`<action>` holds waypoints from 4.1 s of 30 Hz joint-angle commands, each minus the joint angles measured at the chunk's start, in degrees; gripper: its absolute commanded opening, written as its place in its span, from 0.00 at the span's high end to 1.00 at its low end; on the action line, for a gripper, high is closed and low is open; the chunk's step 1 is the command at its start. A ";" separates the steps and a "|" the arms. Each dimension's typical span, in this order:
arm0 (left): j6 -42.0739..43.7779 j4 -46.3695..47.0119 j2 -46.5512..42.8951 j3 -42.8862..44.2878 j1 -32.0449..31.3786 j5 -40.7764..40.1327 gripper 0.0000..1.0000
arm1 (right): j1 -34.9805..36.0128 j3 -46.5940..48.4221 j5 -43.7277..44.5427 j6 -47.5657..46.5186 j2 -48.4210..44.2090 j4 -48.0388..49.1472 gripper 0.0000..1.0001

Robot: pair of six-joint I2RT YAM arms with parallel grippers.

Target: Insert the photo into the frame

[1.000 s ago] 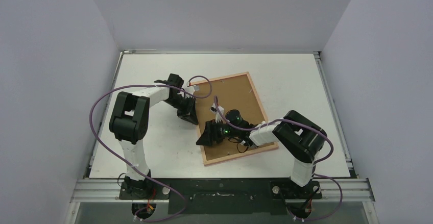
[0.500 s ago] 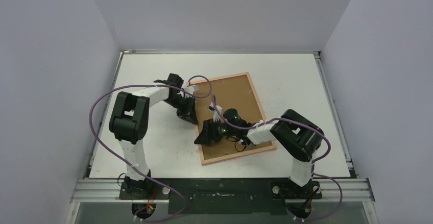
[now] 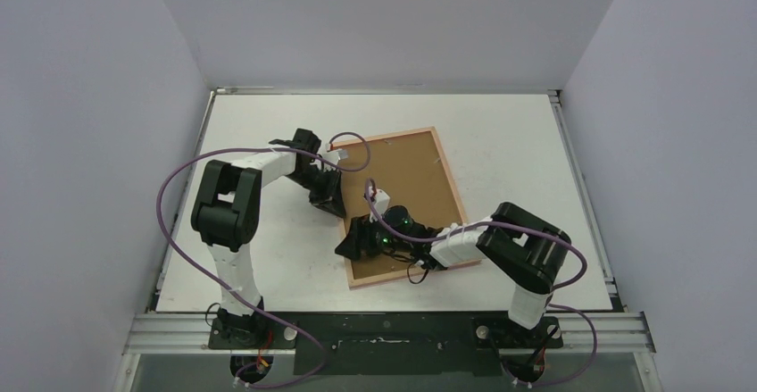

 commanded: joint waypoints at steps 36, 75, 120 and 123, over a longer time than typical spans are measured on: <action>3.87 -0.74 0.58 -2.17 2.84 0.37 1.00 | 4.46 3.16 11.61 1.94 0.70 2.11 0.34; 10.58 4.21 -21.98 -9.17 17.07 -13.41 0.04 | -45.07 11.04 14.11 -22.43 -20.50 -45.35 0.07; 31.27 -4.00 -35.39 -10.02 -25.76 -25.90 0.04 | -34.97 13.32 15.87 -19.60 -12.31 -47.74 0.95; 30.64 -4.10 -33.44 -11.44 -32.76 -28.17 0.04 | -34.72 13.12 16.19 -18.96 -13.45 -48.75 0.95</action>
